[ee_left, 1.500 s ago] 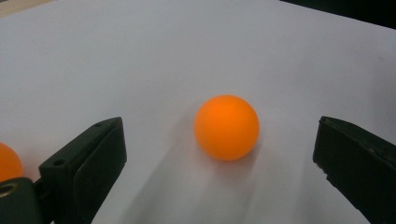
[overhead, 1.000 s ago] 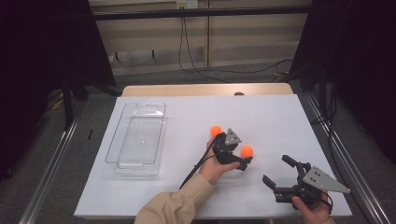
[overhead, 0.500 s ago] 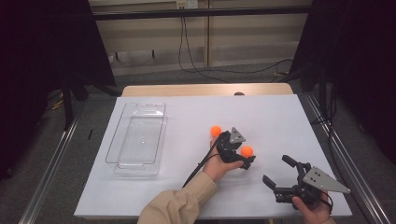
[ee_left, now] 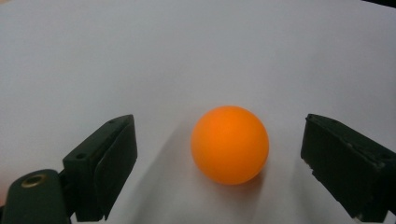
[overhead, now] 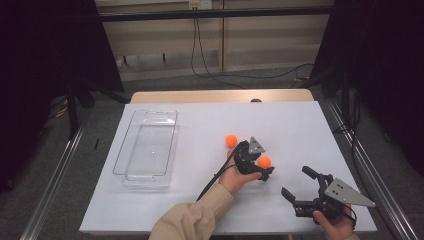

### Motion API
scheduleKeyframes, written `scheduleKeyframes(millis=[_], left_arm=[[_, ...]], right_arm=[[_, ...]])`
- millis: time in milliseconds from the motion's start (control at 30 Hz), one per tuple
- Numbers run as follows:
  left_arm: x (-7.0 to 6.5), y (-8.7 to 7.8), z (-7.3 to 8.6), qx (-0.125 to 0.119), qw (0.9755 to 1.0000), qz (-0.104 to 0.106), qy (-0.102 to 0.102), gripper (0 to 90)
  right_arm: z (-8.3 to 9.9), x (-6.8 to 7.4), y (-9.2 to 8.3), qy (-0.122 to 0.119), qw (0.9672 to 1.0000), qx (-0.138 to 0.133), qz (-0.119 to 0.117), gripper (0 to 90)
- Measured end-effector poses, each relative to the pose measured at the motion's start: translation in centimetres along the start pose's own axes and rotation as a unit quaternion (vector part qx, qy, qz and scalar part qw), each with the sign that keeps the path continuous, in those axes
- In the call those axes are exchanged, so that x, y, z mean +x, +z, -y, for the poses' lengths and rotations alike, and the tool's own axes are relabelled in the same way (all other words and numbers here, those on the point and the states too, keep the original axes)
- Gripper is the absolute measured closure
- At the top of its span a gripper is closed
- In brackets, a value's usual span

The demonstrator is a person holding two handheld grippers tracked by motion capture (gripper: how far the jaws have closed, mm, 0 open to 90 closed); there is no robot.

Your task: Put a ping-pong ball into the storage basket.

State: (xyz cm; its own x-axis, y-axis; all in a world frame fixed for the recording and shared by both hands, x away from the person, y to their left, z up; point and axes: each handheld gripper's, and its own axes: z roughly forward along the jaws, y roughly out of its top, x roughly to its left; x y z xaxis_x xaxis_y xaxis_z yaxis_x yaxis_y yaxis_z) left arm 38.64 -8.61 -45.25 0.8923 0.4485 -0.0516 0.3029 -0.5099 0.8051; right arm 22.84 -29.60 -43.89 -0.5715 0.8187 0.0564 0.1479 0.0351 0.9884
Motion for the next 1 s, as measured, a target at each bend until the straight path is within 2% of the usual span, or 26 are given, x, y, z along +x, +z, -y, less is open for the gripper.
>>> scheduleKeyframes(millis=[267, 567, 667, 1000], left_arm=[[0.0, 0.4, 0.1, 0.008, 0.9999, 0.007, -0.001, 17.9], [0.2, 0.7, 0.1, 0.022, 0.9996, 0.014, 0.008, 26.0], [0.1, 0.9, 0.1, 0.02, 0.9996, 0.018, 0.004, 28.1], [0.2, 1.1, 0.1, 0.029, 0.9992, 0.026, 0.01, 35.7]], right_arm=[[0.0, 0.0, 0.0, 0.0, 1.0, 0.0, 0.0, 1.5], [0.0, 0.0, 0.0, 0.001, 1.0, 0.0, 0.0, 1.5], [0.0, 0.0, 0.0, 0.0, 1.0, 0.0, 0.0, 1.5], [0.0, 0.0, -0.1, 0.001, 1.0, 0.0, 0.0, 1.5]])
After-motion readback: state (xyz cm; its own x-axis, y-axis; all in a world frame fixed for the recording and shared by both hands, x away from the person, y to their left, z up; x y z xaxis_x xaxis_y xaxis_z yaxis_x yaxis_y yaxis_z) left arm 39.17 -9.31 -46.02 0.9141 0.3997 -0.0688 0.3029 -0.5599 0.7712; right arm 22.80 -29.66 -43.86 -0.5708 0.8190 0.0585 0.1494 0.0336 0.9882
